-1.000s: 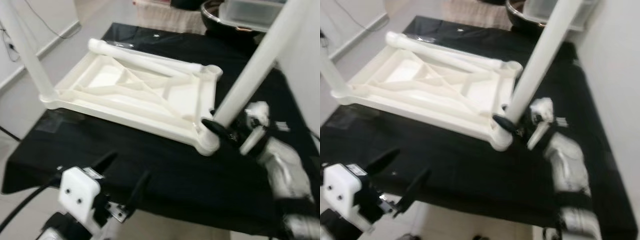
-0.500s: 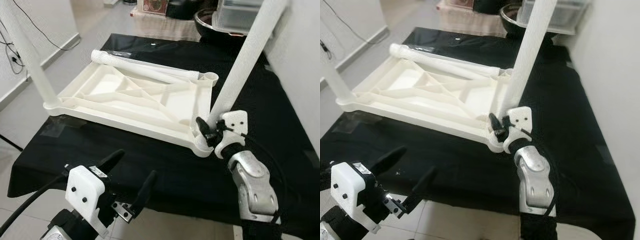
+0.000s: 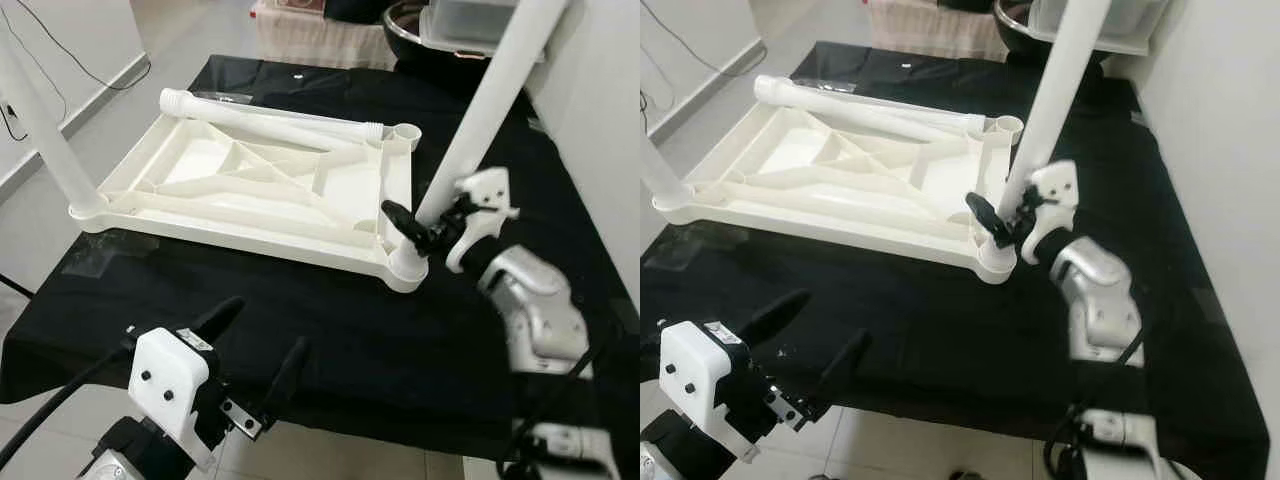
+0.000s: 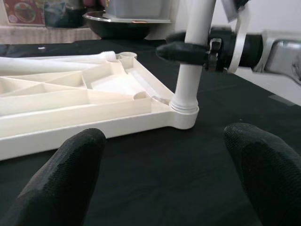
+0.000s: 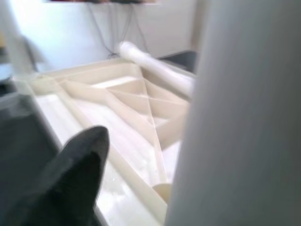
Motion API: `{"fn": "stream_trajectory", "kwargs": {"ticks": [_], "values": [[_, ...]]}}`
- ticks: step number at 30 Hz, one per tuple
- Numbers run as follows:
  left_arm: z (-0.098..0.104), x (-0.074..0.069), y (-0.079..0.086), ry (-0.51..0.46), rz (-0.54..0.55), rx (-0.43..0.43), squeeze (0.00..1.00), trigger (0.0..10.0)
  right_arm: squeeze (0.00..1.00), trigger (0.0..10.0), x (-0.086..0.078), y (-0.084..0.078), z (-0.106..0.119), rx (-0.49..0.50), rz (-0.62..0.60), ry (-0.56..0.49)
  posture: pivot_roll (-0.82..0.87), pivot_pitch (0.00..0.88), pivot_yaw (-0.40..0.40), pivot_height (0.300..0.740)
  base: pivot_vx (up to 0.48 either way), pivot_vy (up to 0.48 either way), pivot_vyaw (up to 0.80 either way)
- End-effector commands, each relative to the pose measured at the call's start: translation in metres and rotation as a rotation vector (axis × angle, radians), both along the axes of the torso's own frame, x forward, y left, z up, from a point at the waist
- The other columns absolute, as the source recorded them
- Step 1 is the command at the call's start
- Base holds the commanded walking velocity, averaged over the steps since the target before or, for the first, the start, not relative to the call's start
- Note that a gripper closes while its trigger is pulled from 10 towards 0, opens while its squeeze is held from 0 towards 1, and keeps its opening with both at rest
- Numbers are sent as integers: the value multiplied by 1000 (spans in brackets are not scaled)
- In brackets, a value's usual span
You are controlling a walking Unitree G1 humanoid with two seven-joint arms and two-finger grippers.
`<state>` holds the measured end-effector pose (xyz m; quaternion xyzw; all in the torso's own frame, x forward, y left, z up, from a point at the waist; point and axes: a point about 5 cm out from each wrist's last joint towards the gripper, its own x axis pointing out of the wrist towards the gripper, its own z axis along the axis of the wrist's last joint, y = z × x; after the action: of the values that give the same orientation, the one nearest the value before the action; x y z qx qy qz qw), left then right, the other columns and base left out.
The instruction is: Building children table
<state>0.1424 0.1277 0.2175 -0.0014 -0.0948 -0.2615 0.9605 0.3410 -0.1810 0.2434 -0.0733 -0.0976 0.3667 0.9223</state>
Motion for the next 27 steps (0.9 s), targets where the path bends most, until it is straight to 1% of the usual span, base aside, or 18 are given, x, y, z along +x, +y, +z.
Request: {"fn": "stream_trajectory", "kwargs": {"ticks": [1,3,4,7,9,11,13,14,15,16,17,18,21,23,24,25,26,27], "values": [[-2,-2,-1,23,-13,-3,0,10000,0,10000,3,10,1,-51,170,8,201,205,-69,740,0,0,0],[-2,-2,-1,24,-13,-4,0,10000,0,10000,4,11,3,-63,198,9,201,205,-69,740,0,0,0],[-2,-2,-1,24,-12,-4,0,10000,0,10000,11,11,9,-105,310,34,217,213,-74,740,0,0,0],[-3,-3,-1,23,-8,-3,0,10000,0,10000,13,10,13,-135,422,59,223,216,-76,740,0,0,0],[-3,-3,0,23,-6,-3,0,10000,0,10000,13,10,14,-136,446,67,223,217,-77,740,0,0,0],[-2,-3,0,23,-2,-4,0,10000,0,10000,18,9,18,-140,467,67,229,221,-78,740,0,0,0],[-2,-3,0,22,-2,-5,0,10000,0,10000,19,9,20,-140,475,66,229,221,-78,740,0,0,0],[-2,-3,0,22,-2,-6,0,10000,0,2196,20,8,21,-131,485,66,232,223,-80,740,0,0,0],[-2,-3,0,22,-2,-6,0,10000,0,2196,20,8,21,-131,485,66,232,223,-80,740,0,0,0],[-2,-3,0,21,-1,-7,0,10000,0,0,21,6,22,-123,490,71,232,223,-80,740,0,0,0],[-2,-3,-1,21,-1,-8,0,10000,0,0,21,4,22,-118,494,75,229,224,-80,740,0,0,0],[-2,-2,-1,22,-3,-10,0,10000,0,0,21,-2,17,-116,491,89,225,224,-80,740,0,0,0],[-2,-2,-1,22,-4,-11,0,10000,0,0,20,-5,14,-114,492,98,221,223,-81,740,0,0,0],[-1,-2,-2,21,-4,-12,0,10000,0,0,17,-15,8,-108,478,115,220,223,-82,740,0,0,0],[-1,-2,-2,21,-4,-12,0,10000,0,0,17,-15,8,-108,478,115,220,223,-82,740,0,0,0],[-1,-2,-2,21,-4,-13,0,10000,0,0,15,-22,4,-99,455,124,210,221,-84,740,0,0,0],[-1,-1,-2,21,-3,-14,0,10000,0,0,7,-37,-6,-68,392,140,206,221,-83,740,0,0,0],[-1,-1,-2,21,-2,-16,0,10000,0,0,3,-40,-11,-56,373,147,198,220,-83,740,0,0,0]]}}
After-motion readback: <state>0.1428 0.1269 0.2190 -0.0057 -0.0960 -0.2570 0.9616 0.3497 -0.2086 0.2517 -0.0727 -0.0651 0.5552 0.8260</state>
